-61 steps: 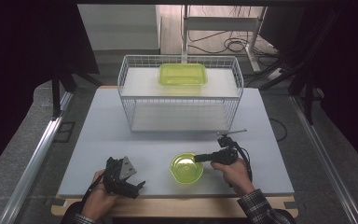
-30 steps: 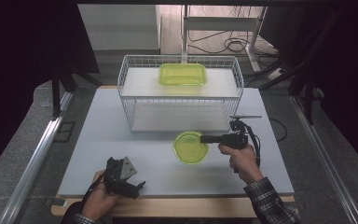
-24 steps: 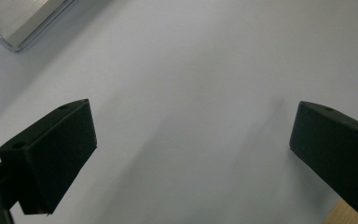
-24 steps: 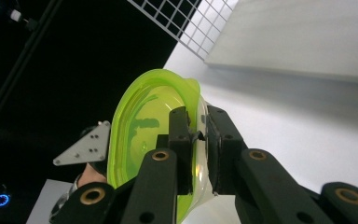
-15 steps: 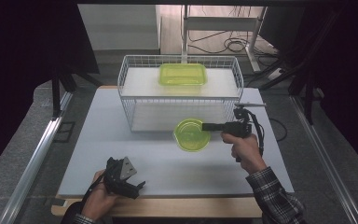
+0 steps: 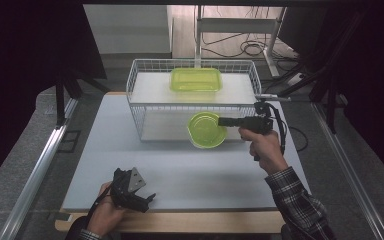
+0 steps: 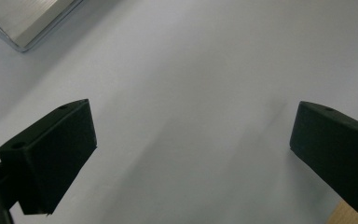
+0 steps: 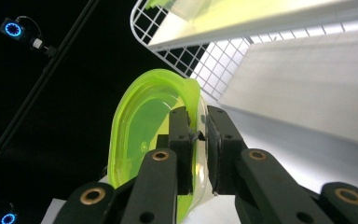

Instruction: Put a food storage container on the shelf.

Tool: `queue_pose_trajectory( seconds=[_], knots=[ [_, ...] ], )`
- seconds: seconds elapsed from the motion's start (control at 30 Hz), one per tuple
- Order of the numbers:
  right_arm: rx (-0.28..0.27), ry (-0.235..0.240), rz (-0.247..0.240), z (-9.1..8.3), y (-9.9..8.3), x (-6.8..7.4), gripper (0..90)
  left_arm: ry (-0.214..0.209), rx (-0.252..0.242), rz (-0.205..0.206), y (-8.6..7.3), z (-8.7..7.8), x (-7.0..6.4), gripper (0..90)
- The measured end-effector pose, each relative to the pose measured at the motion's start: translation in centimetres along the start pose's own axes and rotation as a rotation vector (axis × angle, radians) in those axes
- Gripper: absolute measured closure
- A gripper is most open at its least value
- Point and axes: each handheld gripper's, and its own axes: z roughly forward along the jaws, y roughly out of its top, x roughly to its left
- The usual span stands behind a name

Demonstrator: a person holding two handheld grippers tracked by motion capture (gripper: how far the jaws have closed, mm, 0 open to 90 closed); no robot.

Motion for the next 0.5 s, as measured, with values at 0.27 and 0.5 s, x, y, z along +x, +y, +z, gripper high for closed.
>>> queue_pose_trajectory(
  seconds=[0.27, 0.5],
  knots=[
    [-0.025, -0.002, -0.015, -0.2, 1.6, 1.2, 81.0, -0.012, 0.008, -0.019, 0.0, 0.0, 0.2, 0.2],
    [-0.048, -0.021, -0.035, -0.4, 3.1, 2.2, 80.9, -0.015, 0.005, -0.029, 0.0, -0.1, 0.2, 0.2]
  ],
)
